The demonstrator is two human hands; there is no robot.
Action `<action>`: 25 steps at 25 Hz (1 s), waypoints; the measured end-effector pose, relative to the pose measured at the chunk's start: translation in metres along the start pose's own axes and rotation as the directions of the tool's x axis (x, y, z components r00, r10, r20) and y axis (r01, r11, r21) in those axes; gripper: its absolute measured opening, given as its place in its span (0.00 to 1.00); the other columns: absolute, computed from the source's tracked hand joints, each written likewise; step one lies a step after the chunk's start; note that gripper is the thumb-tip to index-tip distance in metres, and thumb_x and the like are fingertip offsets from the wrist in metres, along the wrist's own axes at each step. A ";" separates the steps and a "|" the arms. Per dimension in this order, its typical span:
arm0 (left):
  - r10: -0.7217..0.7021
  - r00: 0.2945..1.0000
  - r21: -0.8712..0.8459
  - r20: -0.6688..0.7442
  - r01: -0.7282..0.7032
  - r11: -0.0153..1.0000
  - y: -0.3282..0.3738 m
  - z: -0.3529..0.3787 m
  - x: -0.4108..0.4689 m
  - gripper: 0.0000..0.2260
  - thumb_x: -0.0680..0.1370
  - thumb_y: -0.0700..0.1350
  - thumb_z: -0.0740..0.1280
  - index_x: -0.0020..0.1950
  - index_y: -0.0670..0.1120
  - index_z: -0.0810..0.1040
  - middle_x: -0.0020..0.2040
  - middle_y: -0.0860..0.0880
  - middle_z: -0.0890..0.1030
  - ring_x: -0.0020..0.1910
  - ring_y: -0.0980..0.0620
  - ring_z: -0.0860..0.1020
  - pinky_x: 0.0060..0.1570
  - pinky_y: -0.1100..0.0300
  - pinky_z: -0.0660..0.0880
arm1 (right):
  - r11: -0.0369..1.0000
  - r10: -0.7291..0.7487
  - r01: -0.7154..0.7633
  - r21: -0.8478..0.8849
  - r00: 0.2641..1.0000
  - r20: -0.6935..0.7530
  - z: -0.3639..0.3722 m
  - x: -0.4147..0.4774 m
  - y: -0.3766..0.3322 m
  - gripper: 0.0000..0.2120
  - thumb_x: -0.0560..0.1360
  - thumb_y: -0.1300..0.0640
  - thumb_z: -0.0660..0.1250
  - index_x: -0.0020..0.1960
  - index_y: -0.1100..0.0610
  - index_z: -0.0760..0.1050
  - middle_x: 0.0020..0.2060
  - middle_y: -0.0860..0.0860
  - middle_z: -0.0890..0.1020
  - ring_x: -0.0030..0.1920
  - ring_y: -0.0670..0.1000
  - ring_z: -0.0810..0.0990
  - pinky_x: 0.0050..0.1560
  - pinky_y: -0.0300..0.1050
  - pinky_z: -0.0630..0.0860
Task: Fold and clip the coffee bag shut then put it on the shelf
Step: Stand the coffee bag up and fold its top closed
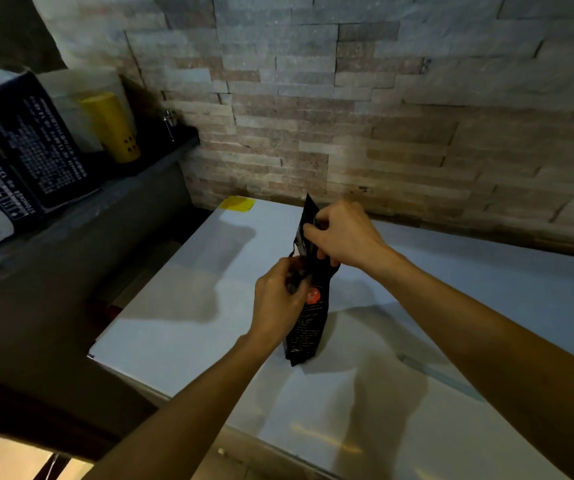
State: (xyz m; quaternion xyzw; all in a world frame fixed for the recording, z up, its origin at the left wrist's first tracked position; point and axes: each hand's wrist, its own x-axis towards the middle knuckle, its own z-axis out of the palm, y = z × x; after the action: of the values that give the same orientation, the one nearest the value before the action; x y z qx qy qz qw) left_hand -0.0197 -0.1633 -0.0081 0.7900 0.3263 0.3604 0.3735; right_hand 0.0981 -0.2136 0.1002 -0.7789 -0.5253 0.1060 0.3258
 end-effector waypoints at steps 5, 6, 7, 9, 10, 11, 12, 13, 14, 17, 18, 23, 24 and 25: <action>-0.093 0.989 -0.062 -0.115 0.086 0.994 0.006 -0.005 0.004 0.04 0.77 0.41 0.63 0.43 0.48 0.76 0.36 0.53 0.79 0.34 0.62 0.77 0.36 0.76 0.70 | 0.975 -0.095 0.091 0.203 0.995 0.012 -0.014 0.003 0.018 0.22 0.76 0.46 0.60 0.37 0.63 0.78 0.25 0.53 0.80 0.22 0.47 0.76 0.30 0.39 0.75; -0.101 0.987 -0.074 -0.128 0.092 0.993 0.006 -0.006 0.005 0.05 0.77 0.41 0.63 0.42 0.48 0.76 0.35 0.53 0.78 0.34 0.61 0.76 0.36 0.74 0.70 | 0.957 -0.101 0.112 0.269 0.993 -0.055 -0.015 0.002 0.027 0.21 0.77 0.47 0.59 0.36 0.62 0.77 0.24 0.53 0.78 0.22 0.45 0.74 0.30 0.37 0.74; -0.110 0.984 -0.087 -0.137 0.098 0.991 0.005 -0.006 0.006 0.06 0.77 0.41 0.63 0.41 0.48 0.76 0.36 0.52 0.78 0.35 0.60 0.76 0.36 0.72 0.70 | 0.931 -0.083 0.129 0.341 0.986 -0.147 -0.015 0.002 0.038 0.19 0.77 0.49 0.59 0.35 0.61 0.76 0.24 0.52 0.75 0.22 0.44 0.72 0.29 0.36 0.71; -0.134 0.980 -0.132 -0.144 0.115 0.985 0.003 -0.006 0.008 0.07 0.77 0.42 0.62 0.40 0.48 0.76 0.37 0.49 0.79 0.36 0.55 0.78 0.38 0.66 0.73 | 0.865 0.024 0.123 0.486 0.958 -0.285 -0.010 0.000 0.061 0.16 0.78 0.53 0.59 0.34 0.57 0.73 0.24 0.53 0.71 0.23 0.46 0.70 0.29 0.38 0.69; -0.150 0.978 -0.164 -0.143 0.126 0.978 0.000 -0.005 0.009 0.08 0.77 0.42 0.62 0.39 0.50 0.76 0.37 0.48 0.80 0.36 0.52 0.79 0.38 0.61 0.75 | 0.848 0.073 0.104 0.519 0.948 -0.310 -0.005 0.001 0.073 0.13 0.78 0.55 0.60 0.35 0.55 0.74 0.26 0.54 0.73 0.26 0.47 0.71 0.31 0.39 0.70; -0.166 0.976 -0.195 -0.138 0.138 0.971 -0.002 -0.004 0.011 0.09 0.77 0.42 0.63 0.38 0.51 0.75 0.36 0.46 0.80 0.35 0.48 0.79 0.39 0.56 0.76 | 0.851 0.114 0.064 0.522 0.947 -0.302 0.000 0.002 0.086 0.09 0.77 0.56 0.61 0.39 0.54 0.74 0.30 0.54 0.75 0.31 0.49 0.75 0.35 0.41 0.72; -0.181 0.975 -0.226 -0.126 0.149 0.963 -0.003 -0.004 0.013 0.10 0.77 0.42 0.63 0.37 0.53 0.75 0.36 0.45 0.80 0.35 0.46 0.79 0.39 0.53 0.77 | 0.857 0.141 0.008 0.516 0.959 -0.248 0.005 0.002 0.098 0.04 0.76 0.57 0.62 0.45 0.54 0.75 0.36 0.55 0.78 0.38 0.51 0.78 0.40 0.44 0.74; -0.195 0.975 -0.260 -0.106 0.162 0.952 -0.002 -0.004 0.016 0.11 0.77 0.42 0.63 0.36 0.53 0.75 0.35 0.44 0.80 0.34 0.46 0.78 0.39 0.51 0.76 | 0.862 0.153 -0.058 0.504 0.977 -0.150 0.009 0.002 0.109 0.06 0.76 0.56 0.64 0.52 0.53 0.74 0.44 0.56 0.80 0.46 0.53 0.79 0.46 0.47 0.76; -0.207 0.975 -0.299 -0.079 0.175 0.938 -0.001 -0.004 0.019 0.11 0.77 0.42 0.63 0.35 0.53 0.75 0.34 0.44 0.79 0.33 0.47 0.77 0.37 0.51 0.76 | 0.857 0.149 -0.110 0.504 0.988 -0.037 0.013 0.001 0.119 0.13 0.75 0.56 0.65 0.59 0.53 0.72 0.52 0.55 0.79 0.53 0.53 0.78 0.52 0.49 0.77; -0.237 0.971 -0.446 0.016 0.219 0.868 0.008 0.000 0.025 0.11 0.77 0.39 0.63 0.34 0.48 0.74 0.28 0.46 0.75 0.26 0.52 0.72 0.30 0.59 0.71 | 0.774 0.078 -0.190 0.604 0.975 0.206 0.023 -0.010 0.135 0.22 0.74 0.55 0.65 0.67 0.52 0.67 0.60 0.53 0.77 0.59 0.51 0.77 0.59 0.48 0.75; -0.244 0.968 -0.491 0.057 0.240 0.837 0.011 0.002 0.025 0.10 0.76 0.37 0.63 0.35 0.45 0.74 0.27 0.47 0.74 0.25 0.54 0.71 0.28 0.61 0.69 | 0.720 0.067 -0.216 0.659 0.967 0.244 0.025 -0.014 0.136 0.19 0.74 0.56 0.65 0.65 0.52 0.69 0.59 0.52 0.79 0.58 0.50 0.78 0.57 0.45 0.76; -0.266 0.933 -0.616 0.241 0.359 0.701 0.003 0.021 0.033 0.07 0.76 0.36 0.63 0.38 0.43 0.76 0.33 0.44 0.77 0.32 0.48 0.73 0.32 0.58 0.70 | 0.537 0.135 -0.299 0.788 0.953 0.270 0.020 -0.027 0.146 0.11 0.73 0.61 0.65 0.54 0.52 0.76 0.50 0.49 0.83 0.50 0.48 0.82 0.48 0.43 0.78; -0.267 0.925 -0.616 0.271 0.380 0.690 0.000 0.026 0.035 0.08 0.76 0.35 0.63 0.39 0.43 0.76 0.35 0.42 0.77 0.35 0.45 0.74 0.34 0.56 0.71 | 0.530 0.158 -0.294 0.795 0.956 0.249 0.020 -0.029 0.149 0.12 0.72 0.62 0.65 0.54 0.52 0.76 0.49 0.49 0.83 0.49 0.48 0.82 0.46 0.42 0.78; -0.268 0.917 -0.616 0.297 0.398 0.680 -0.002 0.031 0.037 0.08 0.76 0.34 0.62 0.39 0.43 0.77 0.35 0.43 0.79 0.37 0.44 0.75 0.36 0.55 0.73 | 0.526 0.186 -0.288 0.800 0.957 0.223 0.021 -0.031 0.152 0.12 0.72 0.63 0.66 0.54 0.53 0.76 0.48 0.50 0.83 0.47 0.48 0.83 0.46 0.42 0.79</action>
State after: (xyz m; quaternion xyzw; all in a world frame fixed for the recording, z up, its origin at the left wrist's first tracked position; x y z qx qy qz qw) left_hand 0.0243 -0.1447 -0.0119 0.5609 0.2794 0.3043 0.7174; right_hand 0.1879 -0.2688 -0.0151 -0.5922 -0.3204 0.4250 0.6050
